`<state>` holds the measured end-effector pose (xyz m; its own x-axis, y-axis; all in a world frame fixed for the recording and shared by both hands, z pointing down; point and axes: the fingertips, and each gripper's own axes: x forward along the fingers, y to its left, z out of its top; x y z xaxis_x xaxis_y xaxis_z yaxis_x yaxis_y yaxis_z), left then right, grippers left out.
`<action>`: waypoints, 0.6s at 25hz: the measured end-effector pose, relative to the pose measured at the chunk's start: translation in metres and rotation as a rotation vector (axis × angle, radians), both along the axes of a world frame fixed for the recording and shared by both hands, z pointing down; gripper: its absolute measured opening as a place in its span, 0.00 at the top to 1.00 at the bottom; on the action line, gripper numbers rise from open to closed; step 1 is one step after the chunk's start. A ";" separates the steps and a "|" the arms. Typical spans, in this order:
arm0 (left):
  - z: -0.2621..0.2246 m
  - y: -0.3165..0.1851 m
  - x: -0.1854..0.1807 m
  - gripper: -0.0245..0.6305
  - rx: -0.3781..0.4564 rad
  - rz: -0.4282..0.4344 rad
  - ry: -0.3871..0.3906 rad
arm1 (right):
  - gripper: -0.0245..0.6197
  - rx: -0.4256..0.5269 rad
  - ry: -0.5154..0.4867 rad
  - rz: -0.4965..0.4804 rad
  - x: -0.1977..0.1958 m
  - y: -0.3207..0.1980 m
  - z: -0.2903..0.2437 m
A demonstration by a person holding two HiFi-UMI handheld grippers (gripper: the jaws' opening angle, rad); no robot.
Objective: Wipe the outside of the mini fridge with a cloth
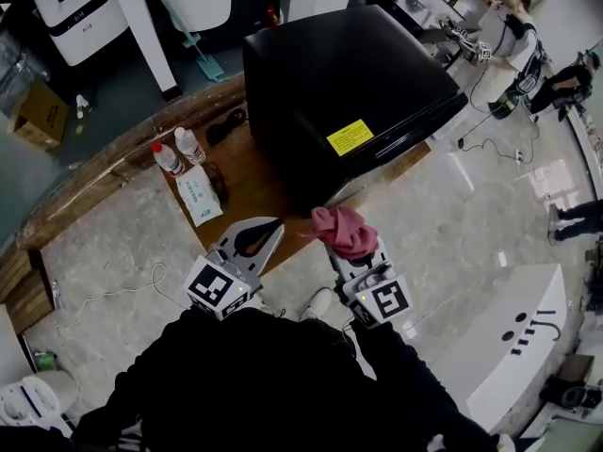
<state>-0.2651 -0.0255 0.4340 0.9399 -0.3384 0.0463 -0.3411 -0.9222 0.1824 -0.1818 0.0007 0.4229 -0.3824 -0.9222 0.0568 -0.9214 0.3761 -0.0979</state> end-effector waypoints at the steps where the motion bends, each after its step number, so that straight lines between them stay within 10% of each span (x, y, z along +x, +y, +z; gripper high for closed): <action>1: -0.003 0.005 0.004 0.95 0.001 -0.004 0.005 | 0.78 0.013 0.021 -0.010 0.004 0.006 -0.005; 15: -0.031 0.057 0.048 0.95 0.078 -0.042 -0.001 | 0.79 0.040 0.029 -0.106 0.032 0.051 -0.022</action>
<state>-0.2172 0.0313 0.4032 0.9248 -0.3800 0.0192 -0.3797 -0.9185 0.1101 -0.1502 0.0514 0.4007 -0.4765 -0.8786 0.0331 -0.8786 0.4745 -0.0543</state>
